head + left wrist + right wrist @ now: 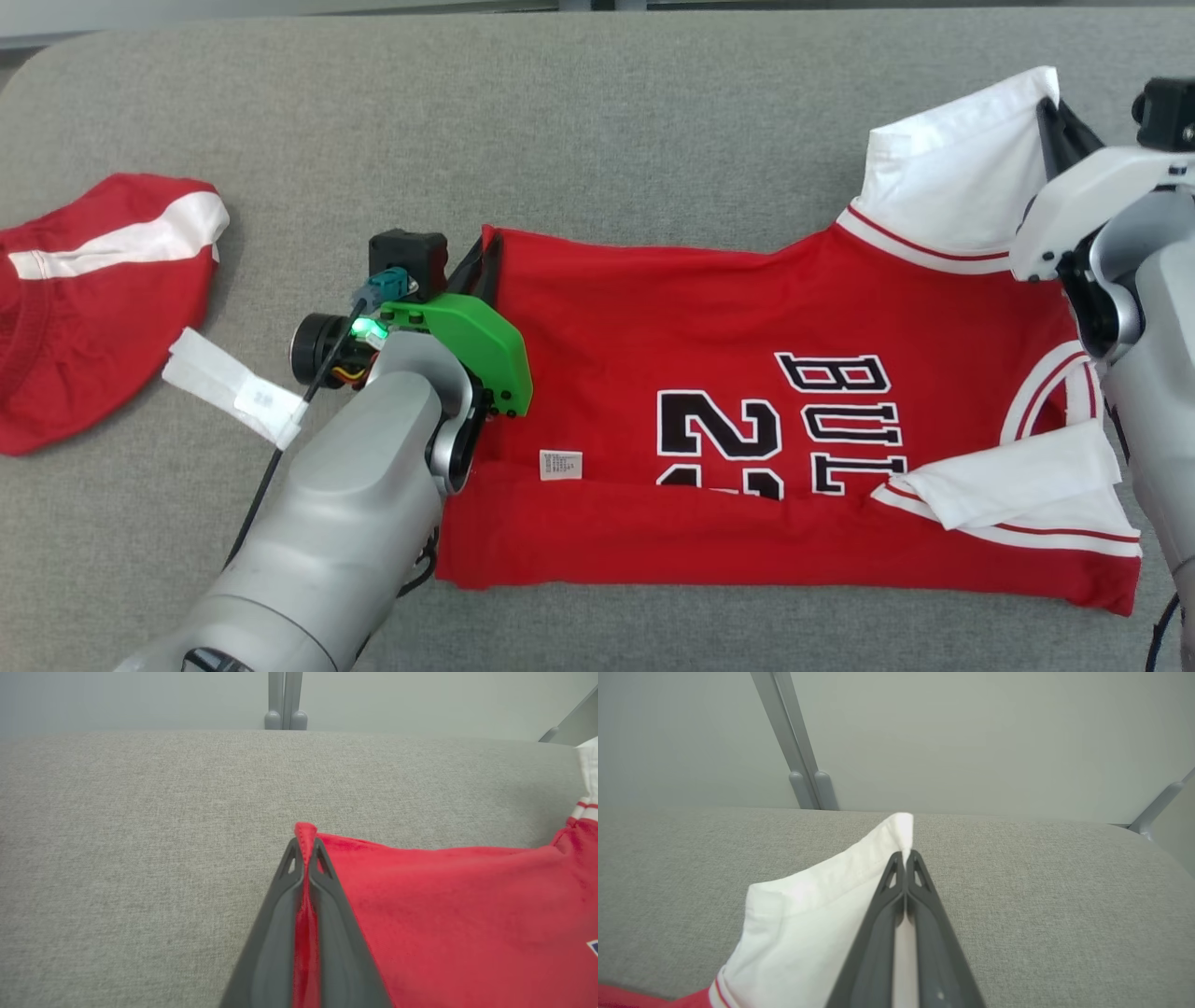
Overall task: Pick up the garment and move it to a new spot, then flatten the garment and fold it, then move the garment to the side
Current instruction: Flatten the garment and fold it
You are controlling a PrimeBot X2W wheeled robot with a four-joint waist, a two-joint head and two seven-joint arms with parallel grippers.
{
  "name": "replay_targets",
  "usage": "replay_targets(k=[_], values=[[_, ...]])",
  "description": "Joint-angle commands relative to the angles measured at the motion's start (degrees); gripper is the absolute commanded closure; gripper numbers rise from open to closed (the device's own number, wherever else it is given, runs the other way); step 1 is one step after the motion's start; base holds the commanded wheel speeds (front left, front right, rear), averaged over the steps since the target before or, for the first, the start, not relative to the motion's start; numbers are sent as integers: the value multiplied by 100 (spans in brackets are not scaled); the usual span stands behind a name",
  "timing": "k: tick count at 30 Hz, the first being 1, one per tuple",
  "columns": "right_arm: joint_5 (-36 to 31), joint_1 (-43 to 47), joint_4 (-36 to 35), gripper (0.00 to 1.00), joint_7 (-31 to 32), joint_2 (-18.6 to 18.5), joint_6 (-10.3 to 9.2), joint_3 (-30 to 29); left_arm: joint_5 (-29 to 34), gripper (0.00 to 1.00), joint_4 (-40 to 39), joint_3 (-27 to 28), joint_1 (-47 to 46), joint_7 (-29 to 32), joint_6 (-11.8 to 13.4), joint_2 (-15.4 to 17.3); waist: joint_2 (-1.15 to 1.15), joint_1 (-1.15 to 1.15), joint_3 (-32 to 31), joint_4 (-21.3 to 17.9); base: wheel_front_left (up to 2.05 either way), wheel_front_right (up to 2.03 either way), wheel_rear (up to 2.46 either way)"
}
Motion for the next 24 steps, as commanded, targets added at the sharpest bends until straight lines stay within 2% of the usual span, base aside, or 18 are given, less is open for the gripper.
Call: replay_targets(k=[1,11,18,24], values=[[159,213,-103,100,1,-69,-10,85,-10,100,49,7,145,-44,-53,61,0,0,-387,-192,0,0,0],[1202,1740,-1407,100,633,-602,-10,871,66,100,31,16,856,-139,-166,224,0,0,-987,-464,0,0,0],[1604,2706,-2286,100,1161,-869,-10,1008,226,100,-209,225,1369,-143,-104,409,0,0,-1275,-615,0,0,0],[1860,3328,-2872,100,1684,-925,-10,997,304,100,-351,427,1749,-143,-112,507,0,0,-1458,-789,0,0,0]])
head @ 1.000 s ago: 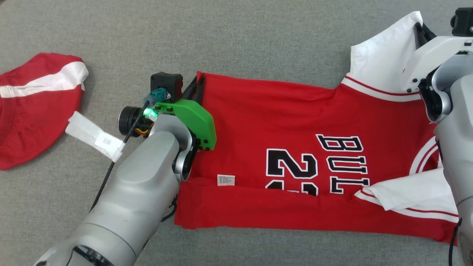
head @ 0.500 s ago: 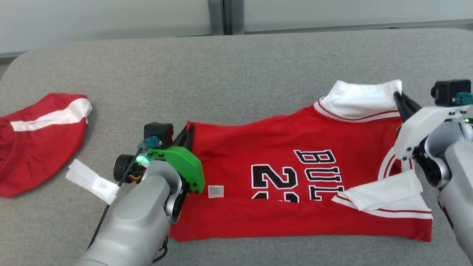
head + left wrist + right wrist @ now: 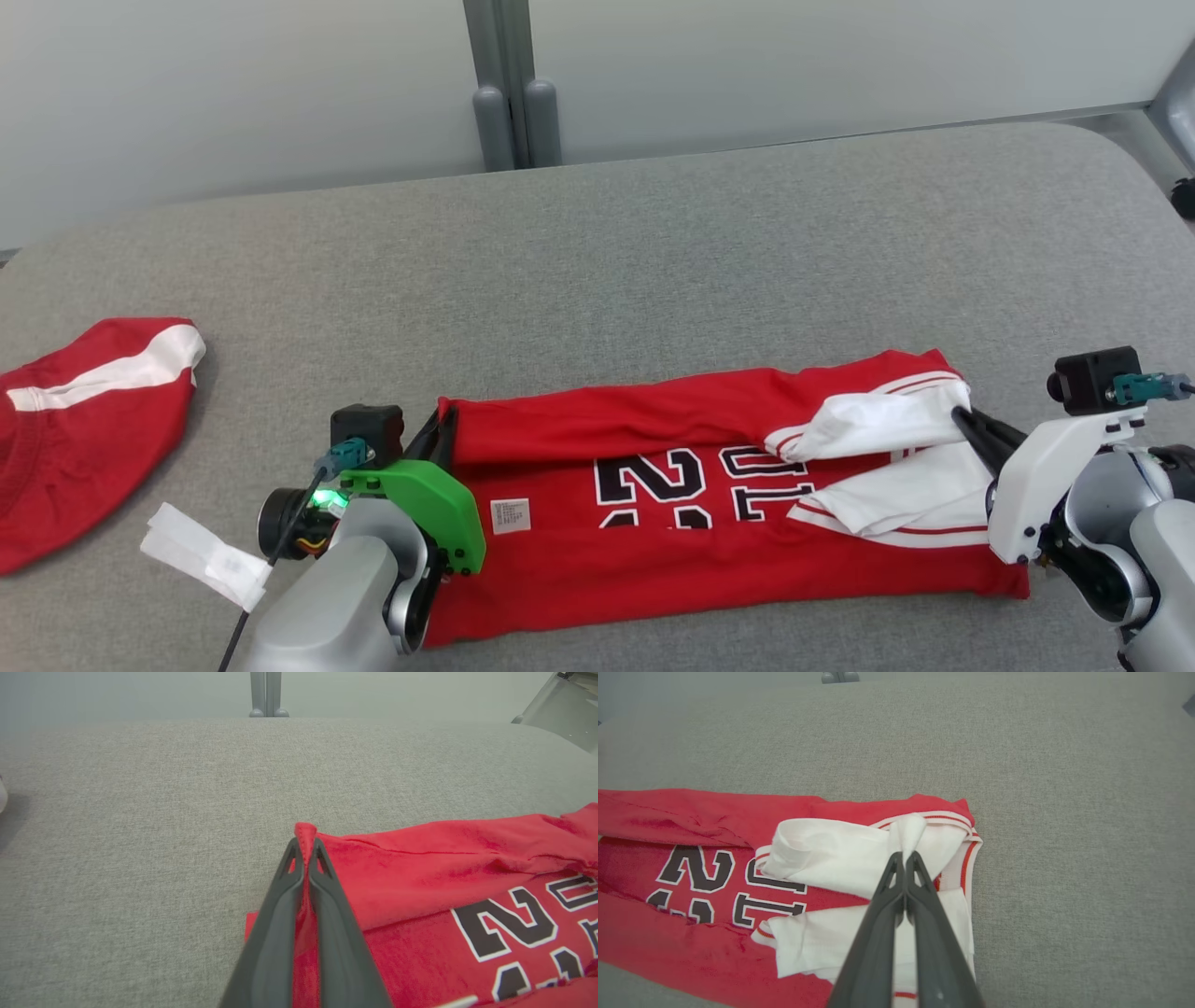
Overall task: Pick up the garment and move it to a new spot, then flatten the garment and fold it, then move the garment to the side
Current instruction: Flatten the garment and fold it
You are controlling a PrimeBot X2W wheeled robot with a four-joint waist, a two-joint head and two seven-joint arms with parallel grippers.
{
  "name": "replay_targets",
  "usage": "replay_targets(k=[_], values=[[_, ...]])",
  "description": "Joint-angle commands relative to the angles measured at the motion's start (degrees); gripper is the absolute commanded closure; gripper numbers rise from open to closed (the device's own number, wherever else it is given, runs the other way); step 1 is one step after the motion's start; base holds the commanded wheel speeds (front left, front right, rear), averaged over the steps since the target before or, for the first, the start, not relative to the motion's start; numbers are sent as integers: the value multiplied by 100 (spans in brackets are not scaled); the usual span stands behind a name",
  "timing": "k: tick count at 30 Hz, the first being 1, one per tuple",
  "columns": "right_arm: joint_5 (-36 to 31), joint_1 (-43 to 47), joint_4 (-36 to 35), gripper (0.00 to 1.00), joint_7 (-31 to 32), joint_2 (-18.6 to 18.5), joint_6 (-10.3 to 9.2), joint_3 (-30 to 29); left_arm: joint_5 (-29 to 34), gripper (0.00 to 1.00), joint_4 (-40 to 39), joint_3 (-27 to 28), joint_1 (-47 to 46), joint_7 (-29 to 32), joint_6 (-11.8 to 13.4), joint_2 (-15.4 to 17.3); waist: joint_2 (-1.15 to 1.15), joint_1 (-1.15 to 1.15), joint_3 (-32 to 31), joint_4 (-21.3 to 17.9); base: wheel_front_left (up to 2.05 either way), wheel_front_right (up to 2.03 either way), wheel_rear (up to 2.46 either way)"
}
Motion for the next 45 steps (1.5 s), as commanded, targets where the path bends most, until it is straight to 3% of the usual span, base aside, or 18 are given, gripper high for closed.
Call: replay_targets(k=[1,7,8,9,10,11,16,22,30,36,45], values=[[85,151,-117,100,94,-8,-10,-38,30,100,-38,80,127,-22,16,47,0,0,-136,-146,0,0,0],[118,465,-442,100,442,-46,-10,-105,146,99,-210,334,374,-22,57,105,0,0,-226,-262,0,0,0],[89,508,-475,100,469,-31,-10,-128,176,88,-255,399,428,-22,63,110,0,0,-236,-275,0,0,0],[60,549,-493,100,519,-10,-10,-123,206,66,-315,459,482,-22,68,111,0,0,-247,-284,0,0,0],[33,585,-515,60,543,5,-10,-97,238,0,-355,503,531,-22,69,117,0,0,-255,-287,0,0,0],[-3,631,-516,0,578,33,-10,-108,272,0,-403,577,594,-21,76,123,0,0,-267,-290,0,0,0],[-41,809,-546,0,612,126,-10,-100,482,0,-951,1068,1011,-21,4,133,0,0,-339,-248,0,0,0],[69,1018,-725,0,610,94,-10,-305,1152,0,-2265,2184,1901,-14,-158,89,0,0,-456,-117,0,0,0],[-137,1108,-588,0,603,368,-9,-933,2189,0,-3797,3693,3159,-15,-682,-294,0,0,-593,60,0,0,0],[-297,958,-60,0,710,682,-9,-1393,2635,0,-4372,4239,3725,-15,-936,-481,0,0,-599,224,0,0,0],[-706,570,1021,0,726,1058,-8,-1923,2860,0,-4650,4490,4073,-15,-1029,-530,0,0,-484,469,0,0,0]])
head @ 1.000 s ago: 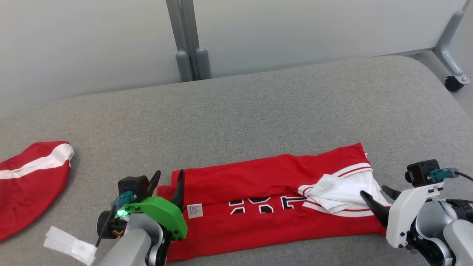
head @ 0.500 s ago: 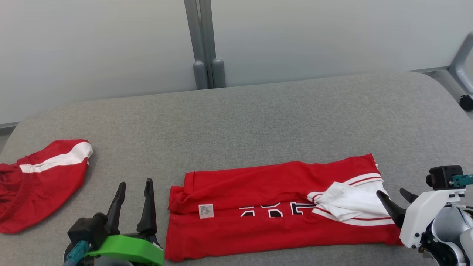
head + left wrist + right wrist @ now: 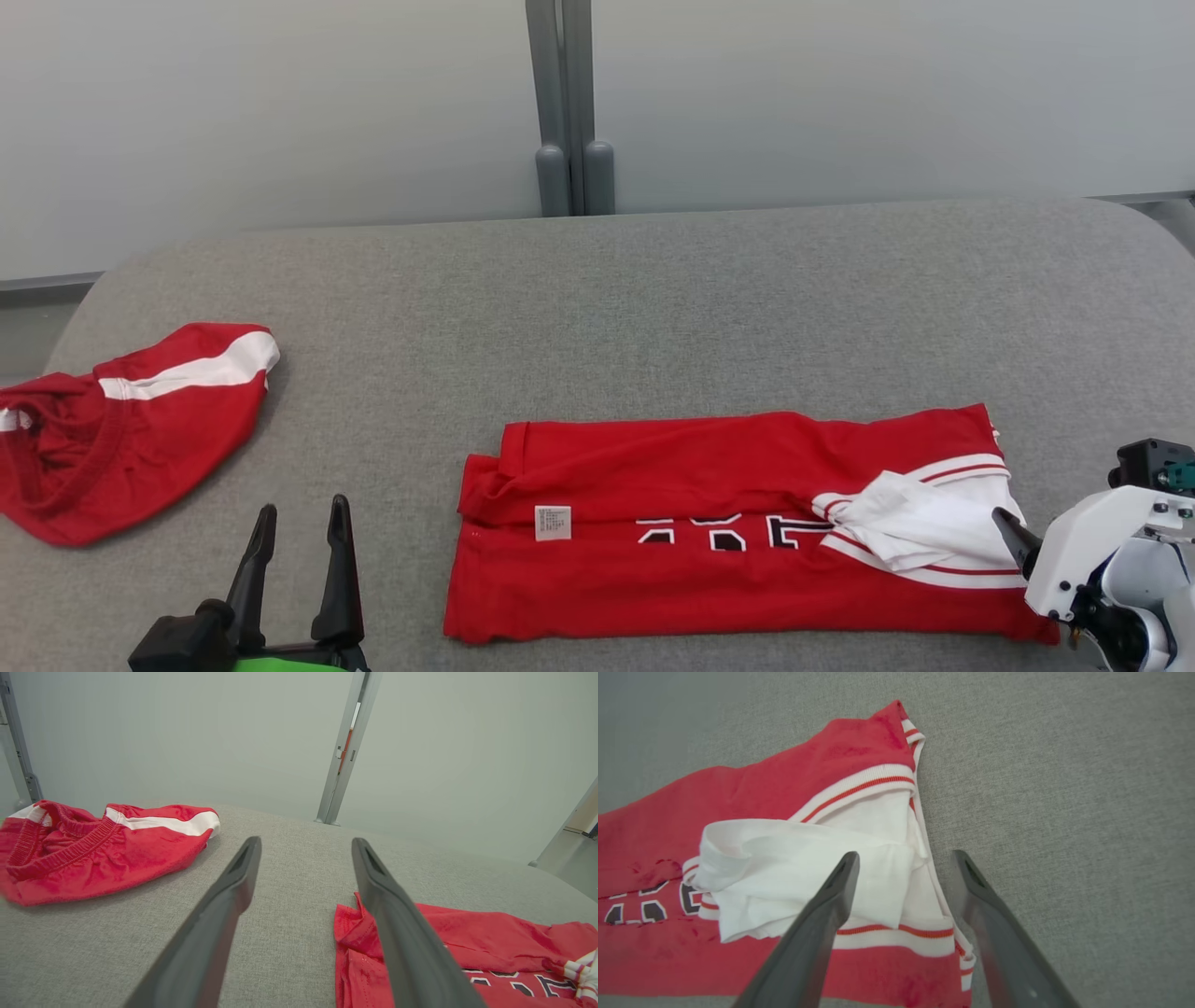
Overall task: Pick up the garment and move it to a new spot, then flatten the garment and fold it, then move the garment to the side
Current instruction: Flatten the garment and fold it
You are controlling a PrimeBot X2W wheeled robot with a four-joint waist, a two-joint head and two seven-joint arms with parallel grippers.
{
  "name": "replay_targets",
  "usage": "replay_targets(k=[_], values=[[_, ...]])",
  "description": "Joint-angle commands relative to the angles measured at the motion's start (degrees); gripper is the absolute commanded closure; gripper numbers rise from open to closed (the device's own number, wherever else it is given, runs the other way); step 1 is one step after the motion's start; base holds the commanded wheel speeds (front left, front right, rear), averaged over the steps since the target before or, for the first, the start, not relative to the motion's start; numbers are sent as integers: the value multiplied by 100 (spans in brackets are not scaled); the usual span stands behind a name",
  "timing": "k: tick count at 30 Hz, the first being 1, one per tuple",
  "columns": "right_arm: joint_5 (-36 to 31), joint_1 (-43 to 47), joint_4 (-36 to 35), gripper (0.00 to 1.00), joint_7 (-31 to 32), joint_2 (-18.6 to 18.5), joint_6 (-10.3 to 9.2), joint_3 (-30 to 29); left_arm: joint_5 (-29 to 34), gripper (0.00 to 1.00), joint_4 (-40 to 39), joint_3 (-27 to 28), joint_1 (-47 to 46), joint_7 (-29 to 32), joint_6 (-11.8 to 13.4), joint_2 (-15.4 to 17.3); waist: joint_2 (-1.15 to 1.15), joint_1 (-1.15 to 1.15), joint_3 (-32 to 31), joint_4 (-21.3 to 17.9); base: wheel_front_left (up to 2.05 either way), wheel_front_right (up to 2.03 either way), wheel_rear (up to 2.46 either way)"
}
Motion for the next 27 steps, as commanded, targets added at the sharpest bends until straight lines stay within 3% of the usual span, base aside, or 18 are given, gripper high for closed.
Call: replay_targets(k=[1,18,19,20,22,27], values=[[-90,-122,157,0,-49,45,-5,-80,5,0,-18,33,93,0,-33,4,0,0,61,85,0,0,0],[-793,-687,1702,0,-119,383,-3,-637,183,0,124,-209,-129,-1,-42,2,0,0,271,504,0,0,0],[-822,-708,1765,5,-99,414,-2,-621,185,0,132,-213,-144,-1,-42,2,0,0,275,505,0,0,0],[-833,-728,1807,47,-106,434,-2,-609,189,0,140,-213,-157,-1,-42,2,0,0,276,502,0,0,0],[-918,-751,1896,100,-126,466,-2,-582,202,0,157,-200,-175,-1,-42,2,0,0,269,485,0,0,0],[-989,-846,2002,100,-215,449,-7,-550,210,0,208,-157,-172,-1,-43,2,0,0,229,403,0,0,0]])
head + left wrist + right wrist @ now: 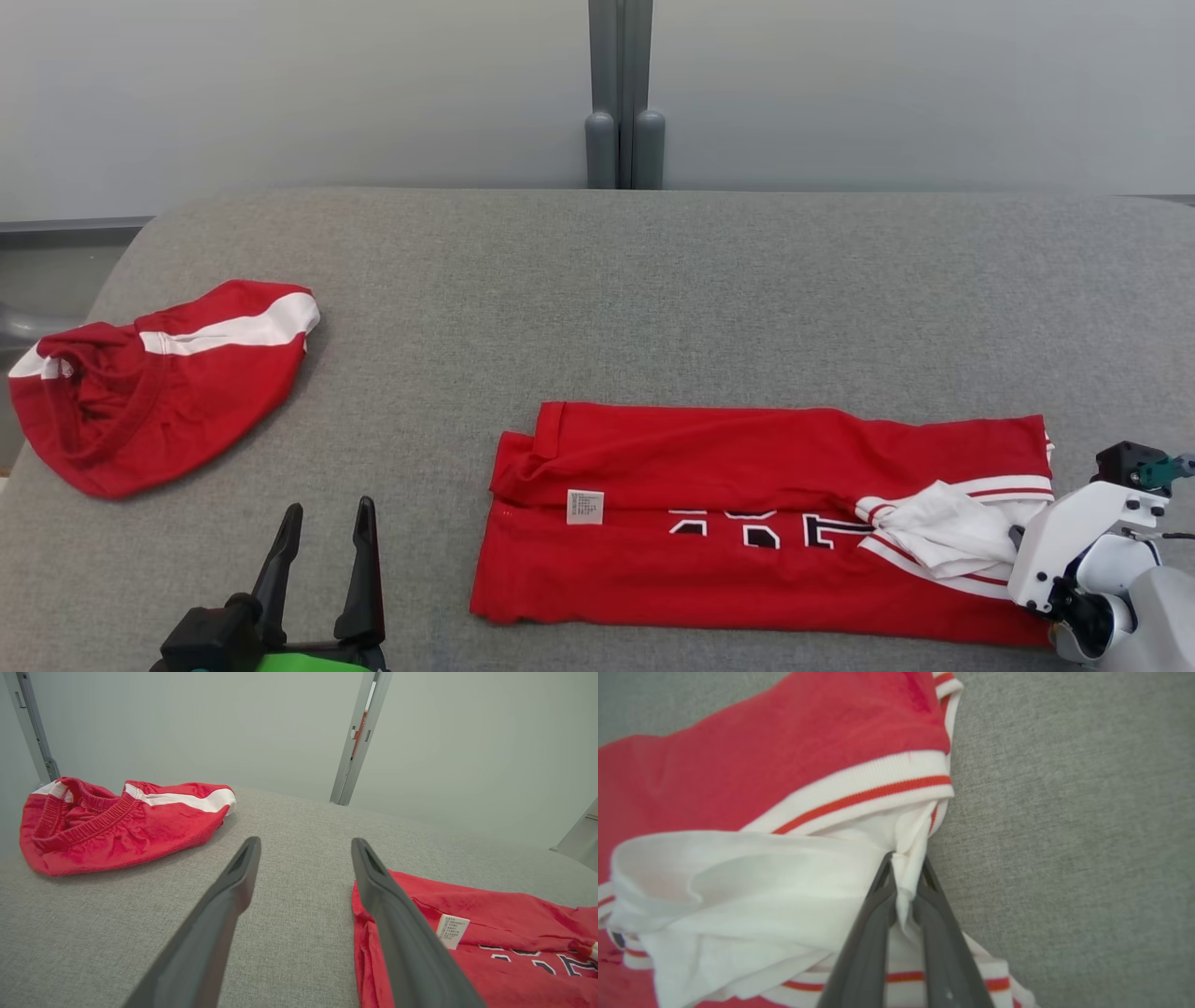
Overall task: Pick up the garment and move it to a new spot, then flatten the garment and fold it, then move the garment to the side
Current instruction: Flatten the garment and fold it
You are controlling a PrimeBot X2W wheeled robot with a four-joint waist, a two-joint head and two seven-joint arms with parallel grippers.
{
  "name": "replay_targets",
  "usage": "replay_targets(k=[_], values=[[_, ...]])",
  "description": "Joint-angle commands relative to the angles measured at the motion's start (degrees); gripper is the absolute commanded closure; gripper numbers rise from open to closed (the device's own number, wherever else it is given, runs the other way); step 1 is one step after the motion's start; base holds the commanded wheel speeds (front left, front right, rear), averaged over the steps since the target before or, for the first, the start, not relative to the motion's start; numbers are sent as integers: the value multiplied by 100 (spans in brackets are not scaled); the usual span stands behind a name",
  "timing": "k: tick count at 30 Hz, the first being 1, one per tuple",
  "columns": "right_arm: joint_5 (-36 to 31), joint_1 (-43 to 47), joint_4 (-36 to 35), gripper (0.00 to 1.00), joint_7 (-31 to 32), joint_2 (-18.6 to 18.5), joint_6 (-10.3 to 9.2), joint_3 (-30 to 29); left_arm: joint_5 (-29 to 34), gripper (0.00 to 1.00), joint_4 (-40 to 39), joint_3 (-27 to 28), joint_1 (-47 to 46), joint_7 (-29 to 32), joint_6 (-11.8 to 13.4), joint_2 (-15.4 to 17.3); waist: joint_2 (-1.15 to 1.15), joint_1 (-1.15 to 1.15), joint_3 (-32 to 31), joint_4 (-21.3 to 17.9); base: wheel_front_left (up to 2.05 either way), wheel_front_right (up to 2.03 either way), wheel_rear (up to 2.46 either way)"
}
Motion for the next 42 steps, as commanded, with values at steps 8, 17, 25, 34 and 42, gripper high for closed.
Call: replay_targets(k=[8,17,25,34,42], values=[[-330,-209,115,100,-393,-366,-12,-575,-29,0,46,63,6,-1,-23,8,0,0,-102,-234,0,0,0],[-1066,-165,-465,100,-305,-980,-11,-1306,-86,0,37,10,79,-1,-23,9,0,0,-134,-486,0,0,0],[-1256,88,-1687,100,101,-353,-9,-724,-115,0,70,-23,87,-1,-24,10,0,0,-209,-615,0,0,0],[-802,259,-2775,100,554,367,-8,1147,-108,0,120,-80,25,-1,-24,10,0,0,-279,-603,0,0,0],[-490,108,-2614,100,723,722,-8,2221,-99,0,159,-137,-23,-1,-24,11,0,0,-295,-388,0,0,0]])
